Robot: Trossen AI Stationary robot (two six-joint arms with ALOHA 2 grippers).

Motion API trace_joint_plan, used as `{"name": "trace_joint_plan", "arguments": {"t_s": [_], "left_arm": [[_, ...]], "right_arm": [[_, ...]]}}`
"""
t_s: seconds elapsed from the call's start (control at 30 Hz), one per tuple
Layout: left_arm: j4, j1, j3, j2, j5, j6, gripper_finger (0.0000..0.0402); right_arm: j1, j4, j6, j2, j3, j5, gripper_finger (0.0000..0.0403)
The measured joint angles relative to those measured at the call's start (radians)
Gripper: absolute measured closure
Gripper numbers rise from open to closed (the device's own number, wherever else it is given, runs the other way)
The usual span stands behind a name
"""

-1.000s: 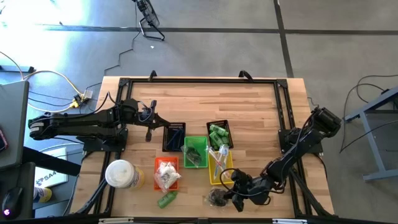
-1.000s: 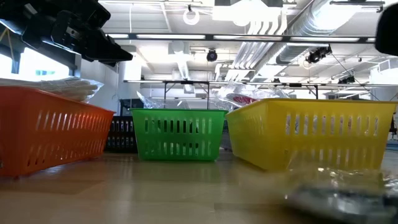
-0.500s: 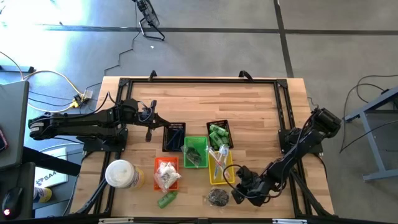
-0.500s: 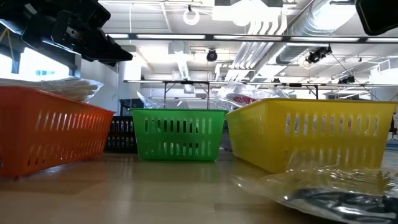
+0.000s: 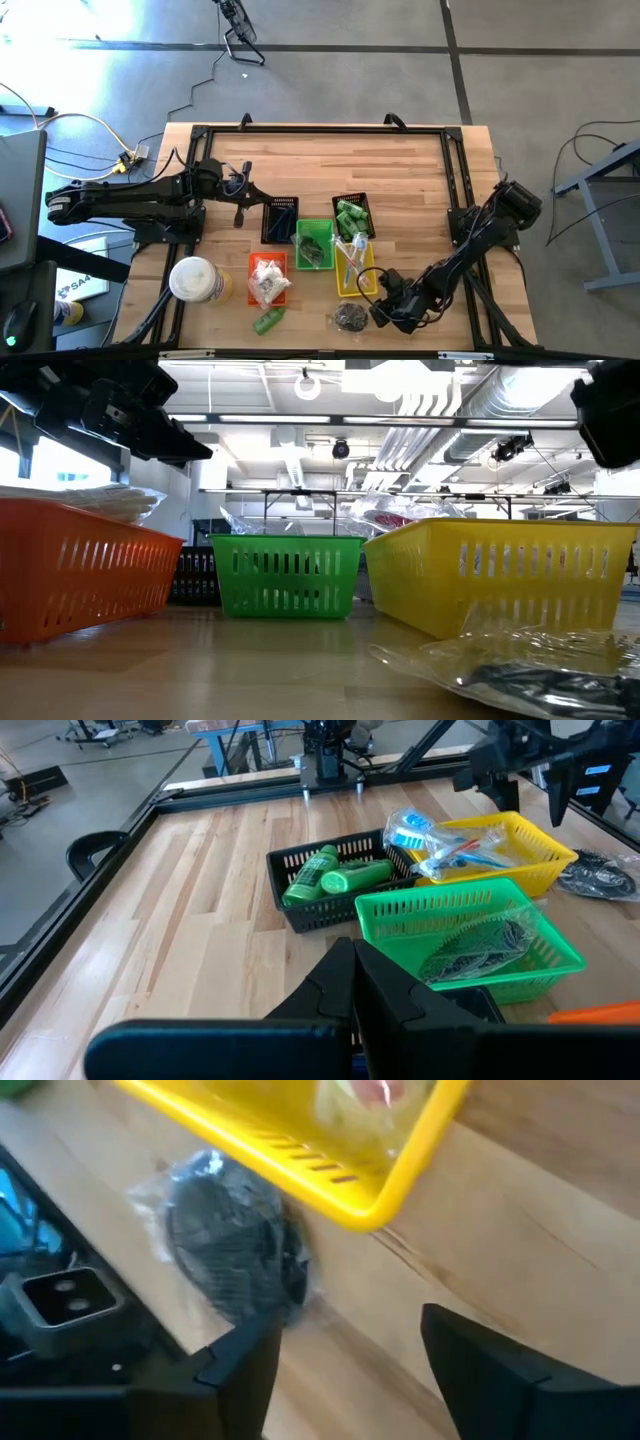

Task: Pick & Place Travel size toiletries
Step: Put the black hairbrush into the green bin

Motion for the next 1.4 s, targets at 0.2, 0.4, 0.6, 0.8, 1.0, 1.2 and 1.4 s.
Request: {"name": "trace_joint_plan", "arguments": {"t_s": [0.2,0.4,0.6,0.8,1.0,1.2,1.4], "left_arm": [[-0.005,0.000,0.000,0.000,0.000,0.000,0.0401],[-0.025,0.000,0.000,0.000,0.000,0.000,0.0401],[-0.041,0.000,0.000,0.000,0.000,0.000,0.0401],[-0.040,0.000,0.000,0.000,0.000,0.000,0.0401],[-0.040,0.000,0.000,0.000,0.000,0.000,0.0401],[-0.039,0.000,0.000,0.000,0.000,0.000,0.0401],[-0.039,0.000,0.000,0.000,0.000,0.000,0.0401]], "right_arm": [[0.000,0.061,-0.003,0.046,0.000,0.009,0.0163],[0.000,0.124,-0.004,0.080,0.003,0.014,0.0166],[0.000,0.149,-0.004,0.092,0.003,0.019,0.0167],[0.000,0.152,-0.004,0.093,0.003,0.016,0.0167],[-0.001,0.151,-0.011,0.094,0.002,0.017,0.0167],[0.000,0.164,-0.072,0.096,0.001,0.055,0.0167],[-0.001,0.170,-0.090,0.096,0.000,0.059,0.0176]]}}
